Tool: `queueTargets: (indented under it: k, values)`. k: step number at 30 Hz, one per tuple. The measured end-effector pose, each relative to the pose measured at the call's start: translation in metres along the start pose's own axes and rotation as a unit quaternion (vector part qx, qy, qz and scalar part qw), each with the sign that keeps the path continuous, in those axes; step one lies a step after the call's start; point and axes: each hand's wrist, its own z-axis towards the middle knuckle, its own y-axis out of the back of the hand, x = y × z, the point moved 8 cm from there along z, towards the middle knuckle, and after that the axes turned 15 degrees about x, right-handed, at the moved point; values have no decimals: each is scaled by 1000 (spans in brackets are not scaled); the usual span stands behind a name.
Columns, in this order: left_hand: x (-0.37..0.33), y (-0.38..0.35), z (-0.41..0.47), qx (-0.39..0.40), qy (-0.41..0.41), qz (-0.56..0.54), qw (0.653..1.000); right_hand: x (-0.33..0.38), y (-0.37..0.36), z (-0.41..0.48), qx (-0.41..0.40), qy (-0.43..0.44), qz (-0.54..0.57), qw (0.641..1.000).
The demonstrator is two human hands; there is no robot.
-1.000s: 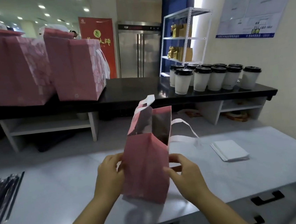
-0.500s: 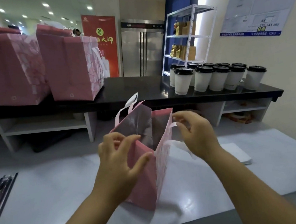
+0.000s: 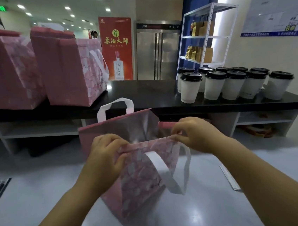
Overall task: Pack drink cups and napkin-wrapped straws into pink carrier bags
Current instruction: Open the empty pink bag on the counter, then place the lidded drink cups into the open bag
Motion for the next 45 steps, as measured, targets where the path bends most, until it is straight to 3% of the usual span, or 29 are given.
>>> queueTargets:
  k: [8,14,20,26,36,42,45]
  values:
    - [17,0,24,4,36,-33,999,4,1,3,-10,110,7,994]
    - [11,14,51,-8,36,-97,995,-25,25,18,-45,140,126,981]
    - [-4,42,104,-63,1,-96,993,-95,64,54,-156,78,147,974]
    - [-17,57,177,-90,-19,-42,995,-162,109,90,-277,-44,66,958]
    - [-12,40,243,-54,-7,27,998,-217,88,165,-53,-201,44,977]
    - [-2,35,238,-35,-14,14,999,-214,85,166,-6,-195,60,979]
    - [-4,43,228,-47,-21,-1,999,-206,93,156,-46,-178,78,980]
